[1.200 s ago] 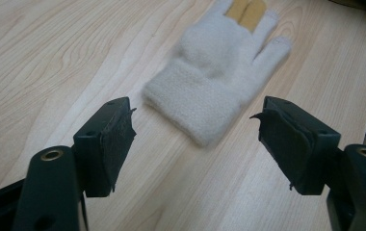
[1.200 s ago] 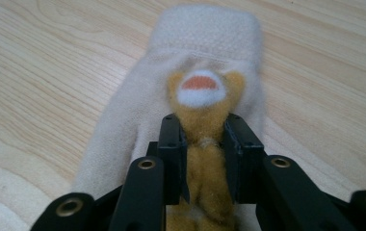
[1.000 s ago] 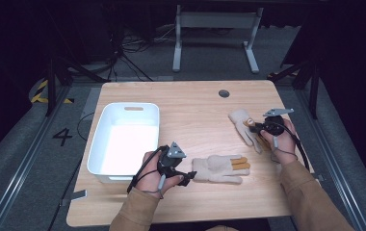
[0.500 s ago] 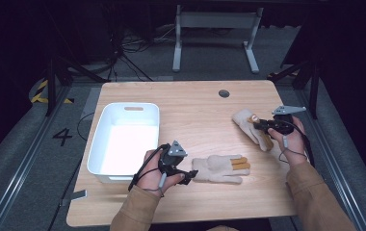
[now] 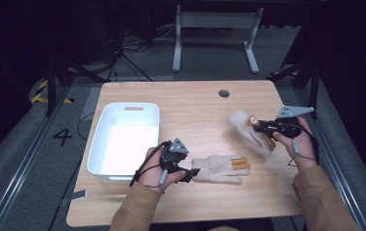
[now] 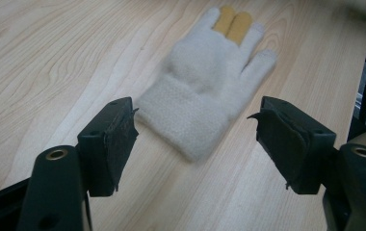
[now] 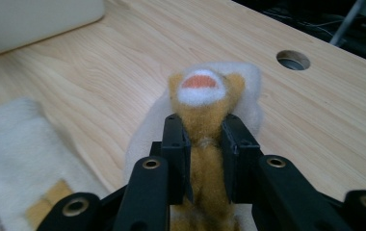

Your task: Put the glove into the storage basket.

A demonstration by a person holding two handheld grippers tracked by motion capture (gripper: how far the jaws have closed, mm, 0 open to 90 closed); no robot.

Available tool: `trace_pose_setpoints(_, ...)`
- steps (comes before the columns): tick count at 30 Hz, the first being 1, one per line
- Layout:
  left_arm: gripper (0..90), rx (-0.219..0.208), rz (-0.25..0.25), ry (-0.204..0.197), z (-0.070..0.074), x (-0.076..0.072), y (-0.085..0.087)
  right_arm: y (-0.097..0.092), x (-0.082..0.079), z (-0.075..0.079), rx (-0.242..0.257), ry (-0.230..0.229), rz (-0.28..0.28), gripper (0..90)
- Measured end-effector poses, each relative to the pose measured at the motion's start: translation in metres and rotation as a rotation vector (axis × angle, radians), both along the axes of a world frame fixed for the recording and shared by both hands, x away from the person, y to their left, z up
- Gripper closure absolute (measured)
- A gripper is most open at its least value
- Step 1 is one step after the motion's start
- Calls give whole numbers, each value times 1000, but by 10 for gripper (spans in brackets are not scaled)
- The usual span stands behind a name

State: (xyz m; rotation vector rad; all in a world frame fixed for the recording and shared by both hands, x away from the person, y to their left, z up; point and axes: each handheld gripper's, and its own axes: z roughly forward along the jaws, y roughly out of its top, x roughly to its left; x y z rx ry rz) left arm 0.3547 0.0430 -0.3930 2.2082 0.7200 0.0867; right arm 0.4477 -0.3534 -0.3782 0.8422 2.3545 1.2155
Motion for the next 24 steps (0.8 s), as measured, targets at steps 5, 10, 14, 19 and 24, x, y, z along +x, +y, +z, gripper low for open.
trace_pose_setpoints(5,308,3,-10,-1,2,1,-1,1,-6,6,-2,-1,51,751)
trace_pose_setpoints(10,308,-1,-12,-5,3,2,-2,6,-13,11,-28,10,152,749)
trace_pose_setpoints(14,308,-3,-14,-7,4,3,-2,11,-16,13,-39,12,196,749)
trace_pose_setpoints(19,324,0,-17,-11,5,3,-3,19,-21,15,-38,24,246,748)
trace_pose_setpoints(24,350,7,-20,0,8,2,-3,30,-25,14,-35,35,318,748)
